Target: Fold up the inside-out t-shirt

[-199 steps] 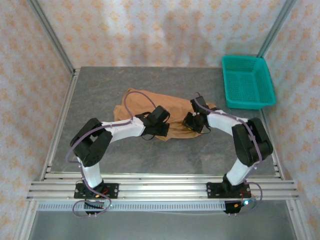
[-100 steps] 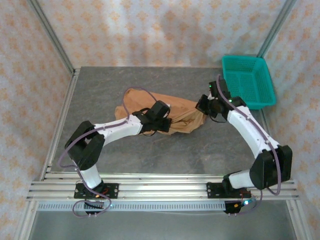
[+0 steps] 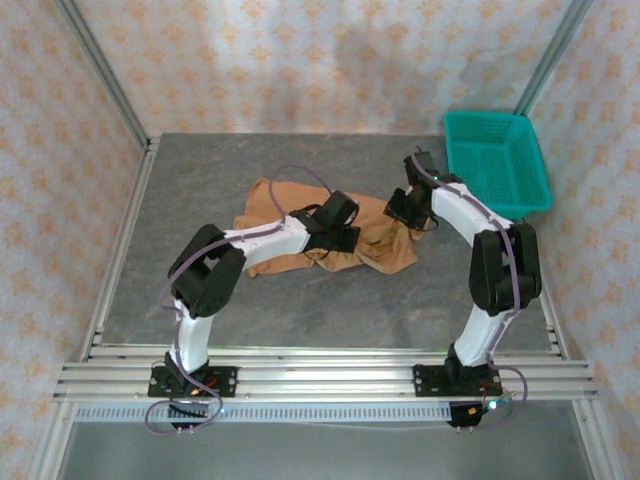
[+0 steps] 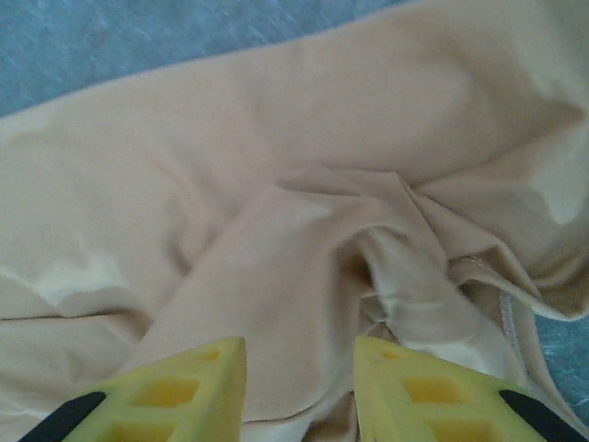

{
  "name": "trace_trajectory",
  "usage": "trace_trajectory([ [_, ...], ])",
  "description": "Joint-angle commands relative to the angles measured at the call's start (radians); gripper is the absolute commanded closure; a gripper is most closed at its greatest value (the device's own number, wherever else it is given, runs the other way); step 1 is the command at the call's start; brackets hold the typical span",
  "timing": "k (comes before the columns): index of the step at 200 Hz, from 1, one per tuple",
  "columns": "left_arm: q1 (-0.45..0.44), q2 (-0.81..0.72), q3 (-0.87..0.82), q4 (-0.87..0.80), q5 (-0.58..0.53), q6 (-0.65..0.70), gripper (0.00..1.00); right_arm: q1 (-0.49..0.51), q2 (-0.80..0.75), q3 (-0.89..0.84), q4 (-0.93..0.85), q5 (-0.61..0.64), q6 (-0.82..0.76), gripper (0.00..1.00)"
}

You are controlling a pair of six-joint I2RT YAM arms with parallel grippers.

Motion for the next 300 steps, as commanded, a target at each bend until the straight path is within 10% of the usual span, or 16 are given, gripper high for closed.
trace_trajectory([
  [1, 0.009, -0.018, 0.011, -0.03, 0.003, -0.035, 1.0, 0.001, -0.13, -0.058, 0.008, 0.009, -0.016, 0.65],
  [32, 0.01, -0.026, 0.014, -0.037, 0.011, -0.044, 1.0, 0.048, -0.213, -0.194, 0.063, -0.04, 0.007, 0.86],
  [75, 0.01, -0.059, 0.017, -0.052, -0.001, -0.043, 1.0, 0.111, -0.148, -0.265, 0.152, -0.057, 0.046, 0.89],
  [143, 0.01, -0.086, 0.015, -0.069, 0.005, -0.038, 1.0, 0.153, -0.004, -0.174, 0.231, -0.016, 0.098, 0.47],
  [189, 0.01, -0.135, -0.002, -0.071, 0.008, -0.032, 1.0, 0.154, 0.122, -0.109, 0.245, 0.07, 0.144, 0.42],
  [249, 0.037, -0.141, -0.011, -0.107, -0.033, -0.001, 1.0, 0.154, 0.064, -0.043, 0.127, 0.044, 0.101, 1.0],
  [300, 0.12, -0.016, 0.021, -0.131, -0.048, 0.02, 1.0, 0.107, -0.238, -0.058, -0.044, -0.17, 0.004, 1.0],
])
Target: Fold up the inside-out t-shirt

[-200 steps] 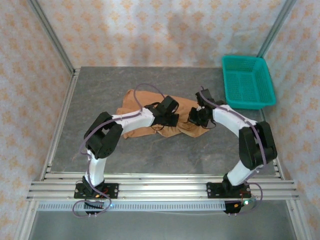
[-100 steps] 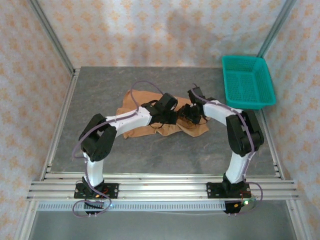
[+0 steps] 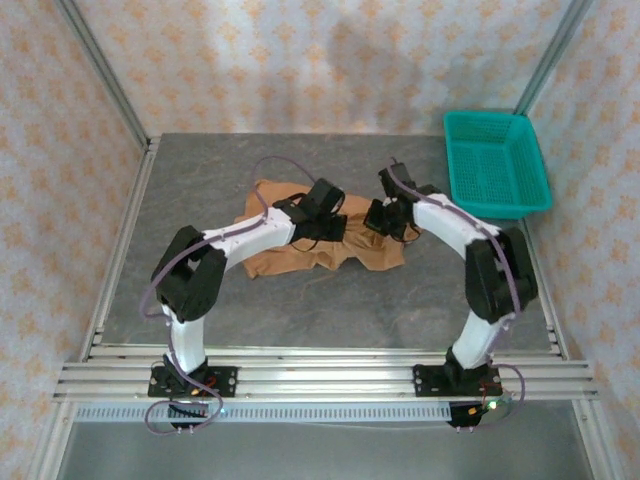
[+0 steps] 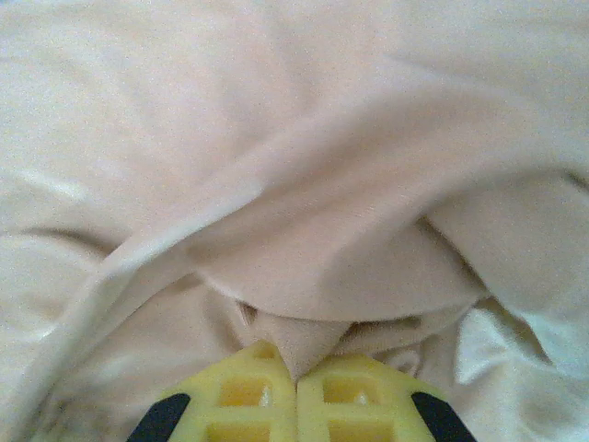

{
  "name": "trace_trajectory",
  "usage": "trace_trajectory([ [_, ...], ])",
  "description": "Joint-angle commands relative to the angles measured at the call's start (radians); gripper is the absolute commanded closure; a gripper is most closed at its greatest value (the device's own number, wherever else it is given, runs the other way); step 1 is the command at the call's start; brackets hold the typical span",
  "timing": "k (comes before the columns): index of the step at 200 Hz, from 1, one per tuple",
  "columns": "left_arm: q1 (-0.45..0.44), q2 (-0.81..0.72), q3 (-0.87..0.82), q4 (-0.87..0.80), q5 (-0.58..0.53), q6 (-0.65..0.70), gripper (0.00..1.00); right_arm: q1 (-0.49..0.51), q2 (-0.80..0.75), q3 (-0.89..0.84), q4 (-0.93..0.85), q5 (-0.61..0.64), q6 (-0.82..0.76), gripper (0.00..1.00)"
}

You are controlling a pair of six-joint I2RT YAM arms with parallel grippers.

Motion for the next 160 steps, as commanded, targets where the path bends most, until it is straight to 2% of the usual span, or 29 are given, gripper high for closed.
trace_trajectory([
  [1, 0.048, 0.072, 0.022, -0.053, -0.041, 0.031, 1.0, -0.042, -0.178, 0.0, -0.097, -0.137, -0.055, 1.0],
  [32, 0.065, 0.114, 0.018, -0.065, -0.051, 0.047, 1.0, -0.15, -0.373, -0.168, 0.137, -0.376, 0.051, 1.0],
  [64, 0.065, 0.105, -0.017, -0.036, -0.036, 0.027, 1.0, -0.194, -0.376, -0.254, 0.271, -0.432, 0.108, 1.0],
  [75, 0.065, 0.093, -0.026, -0.03, -0.029, 0.019, 1.0, -0.202, -0.348, -0.278, 0.247, -0.389, 0.102, 0.99],
  [87, 0.062, 0.076, -0.038, -0.019, -0.013, 0.003, 1.0, -0.204, -0.3, -0.269, 0.114, -0.23, 0.047, 0.78],
  [103, 0.055, 0.042, -0.07, 0.023, 0.02, -0.03, 1.0, -0.196, -0.237, -0.227, -0.041, -0.015, -0.038, 0.65],
  [114, 0.042, 0.019, -0.089, 0.05, 0.035, -0.046, 1.0, -0.187, -0.244, -0.217, -0.065, 0.038, -0.057, 0.6],
  [135, 0.008, 0.0, -0.101, 0.057, 0.027, -0.055, 1.0, -0.143, -0.322, -0.2, -0.062, 0.079, -0.046, 0.63],
  [160, -0.012, -0.05, -0.119, 0.089, 0.039, -0.085, 1.0, -0.063, -0.354, -0.172, -0.016, 0.047, 0.005, 0.83],
])
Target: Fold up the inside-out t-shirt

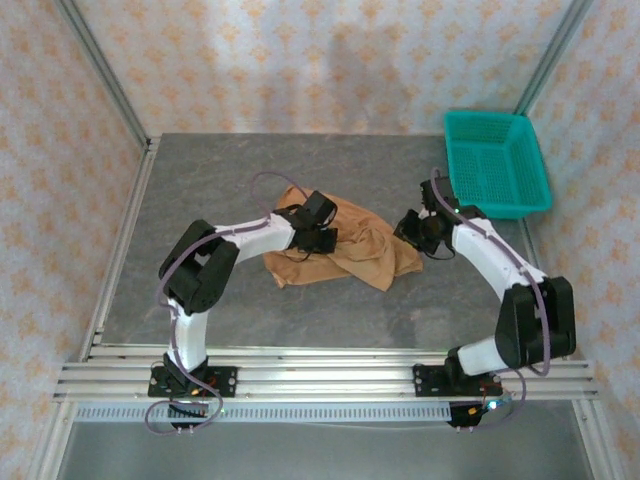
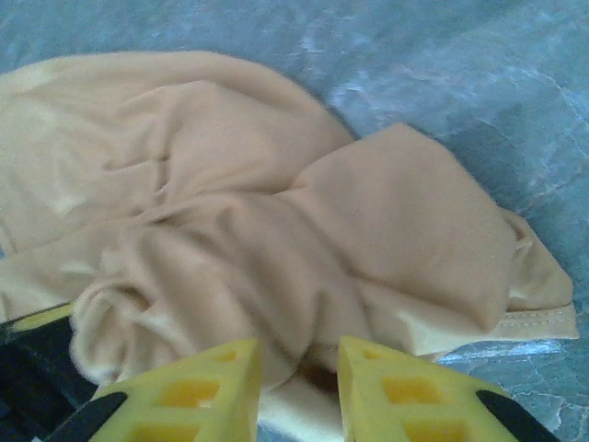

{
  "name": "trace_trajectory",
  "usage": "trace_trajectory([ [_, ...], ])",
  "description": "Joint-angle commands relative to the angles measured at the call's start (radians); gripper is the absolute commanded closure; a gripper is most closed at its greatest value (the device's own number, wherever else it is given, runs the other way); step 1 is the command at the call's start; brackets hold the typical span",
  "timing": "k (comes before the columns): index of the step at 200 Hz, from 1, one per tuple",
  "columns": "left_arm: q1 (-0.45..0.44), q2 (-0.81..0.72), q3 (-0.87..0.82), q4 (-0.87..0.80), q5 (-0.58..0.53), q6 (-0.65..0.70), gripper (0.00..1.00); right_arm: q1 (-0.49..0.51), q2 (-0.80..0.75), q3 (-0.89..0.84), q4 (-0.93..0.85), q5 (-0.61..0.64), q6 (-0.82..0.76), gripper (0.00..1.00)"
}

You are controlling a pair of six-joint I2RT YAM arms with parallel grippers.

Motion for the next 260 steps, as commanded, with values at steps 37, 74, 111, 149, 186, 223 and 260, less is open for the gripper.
trace_trajectory([
  [37, -0.03, -0.138, -0.077, 0.113, 0.002, -0.105, 1.0, 0.151, 0.082, 0.111, 0.107, -0.055, 0.114, 0.93],
  [74, -0.031, -0.175, -0.101, 0.118, -0.008, -0.112, 1.0, 0.165, 0.216, 0.108, 0.181, -0.104, 0.172, 0.9],
  [111, -0.031, -0.191, -0.114, 0.11, -0.02, -0.106, 1.0, 0.168, 0.189, -0.052, 0.175, 0.006, 0.15, 0.62],
  [149, -0.038, -0.188, -0.124, 0.12, -0.008, -0.114, 1.0, 0.163, 0.118, -0.135, 0.139, 0.139, 0.111, 0.38],
  [186, -0.066, -0.186, -0.118, 0.111, -0.011, -0.111, 1.0, 0.178, 0.016, -0.07, 0.053, 0.159, 0.076, 0.4],
  [223, -0.088, -0.187, -0.12, 0.107, -0.024, -0.11, 1.0, 0.199, -0.022, -0.051, 0.049, 0.099, 0.087, 0.71],
  [260, -0.088, -0.18, -0.119, 0.101, -0.026, -0.111, 1.0, 0.224, 0.049, -0.047, 0.064, 0.093, 0.093, 0.75],
])
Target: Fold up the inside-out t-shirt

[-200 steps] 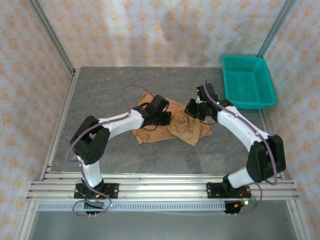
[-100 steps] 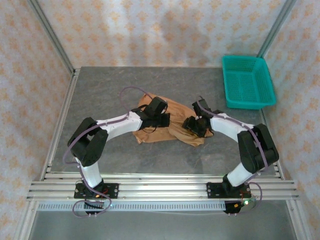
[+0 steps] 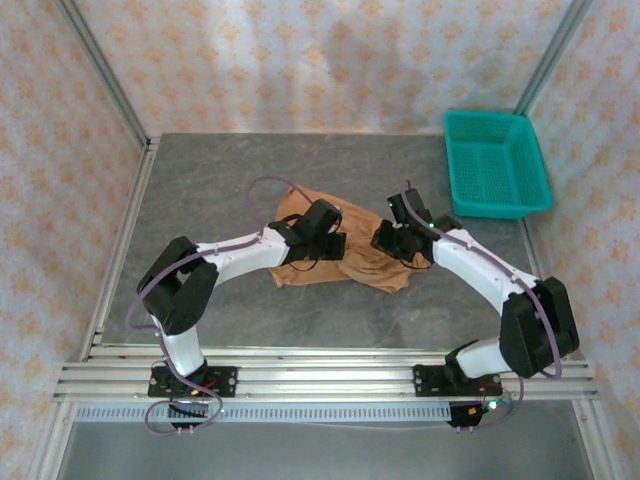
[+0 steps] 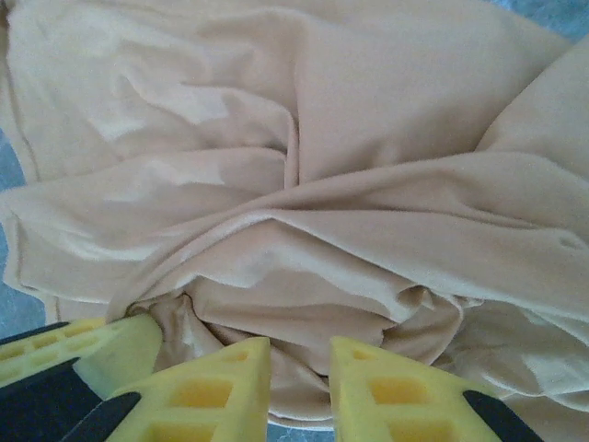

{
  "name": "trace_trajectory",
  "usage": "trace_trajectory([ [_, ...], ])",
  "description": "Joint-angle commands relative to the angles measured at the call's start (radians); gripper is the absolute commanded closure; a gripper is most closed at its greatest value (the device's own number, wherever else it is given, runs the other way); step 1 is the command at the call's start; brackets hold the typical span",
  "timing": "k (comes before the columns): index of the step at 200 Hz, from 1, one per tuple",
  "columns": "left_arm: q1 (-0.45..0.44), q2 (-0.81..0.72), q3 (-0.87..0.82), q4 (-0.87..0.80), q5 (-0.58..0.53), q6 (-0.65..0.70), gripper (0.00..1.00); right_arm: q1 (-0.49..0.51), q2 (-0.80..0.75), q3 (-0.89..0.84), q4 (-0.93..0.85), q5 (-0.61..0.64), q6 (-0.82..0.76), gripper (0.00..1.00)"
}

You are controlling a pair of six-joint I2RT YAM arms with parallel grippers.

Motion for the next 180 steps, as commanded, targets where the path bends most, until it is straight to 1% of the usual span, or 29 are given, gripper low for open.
trace_trajectory([
  [1, -0.002, -0.021, -0.003, -0.001, -0.031, -0.014, 1.0, 0.012, 0.053, 0.011, -0.025, 0.002, 0.001, 0.74],
  [27, -0.002, -0.023, -0.006, -0.004, -0.034, -0.012, 1.0, 0.013, 0.098, 0.004, 0.0, -0.01, 0.005, 0.72],
  [44, -0.001, -0.026, -0.007, -0.006, -0.038, -0.011, 1.0, 0.016, 0.123, 0.006, 0.018, -0.027, 0.015, 0.68],
  [65, -0.001, -0.027, -0.009, -0.009, -0.042, -0.01, 1.0, 0.02, 0.147, 0.02, 0.03, -0.018, 0.022, 0.66],
  [109, -0.002, -0.031, -0.013, -0.008, -0.042, -0.009, 1.0, 0.02, 0.191, 0.044, 0.046, -0.025, 0.034, 0.66],
  [121, -0.003, -0.028, -0.012, -0.007, -0.042, -0.009, 1.0, 0.02, 0.197, 0.046, 0.051, -0.024, 0.036, 0.73],
  [130, -0.002, -0.029, -0.012, -0.007, -0.042, -0.008, 1.0, 0.02, 0.2, 0.046, 0.053, -0.023, 0.037, 0.83],
  [136, -0.002, -0.029, -0.011, -0.009, -0.042, -0.007, 1.0, 0.02, 0.197, 0.048, 0.051, -0.019, 0.036, 0.92],
  [143, -0.002, -0.029, -0.012, -0.01, -0.044, -0.006, 1.0, 0.02, 0.189, 0.051, 0.047, -0.017, 0.036, 1.0],
  [162, -0.002, -0.029, -0.005, -0.02, -0.046, 0.002, 1.0, 0.02, 0.133, 0.075, 0.006, -0.001, 0.026, 1.0],
  [180, -0.002, -0.028, 0.012, -0.04, -0.06, 0.016, 1.0, 0.021, 0.056, 0.135, -0.068, 0.009, 0.003, 1.0],
])
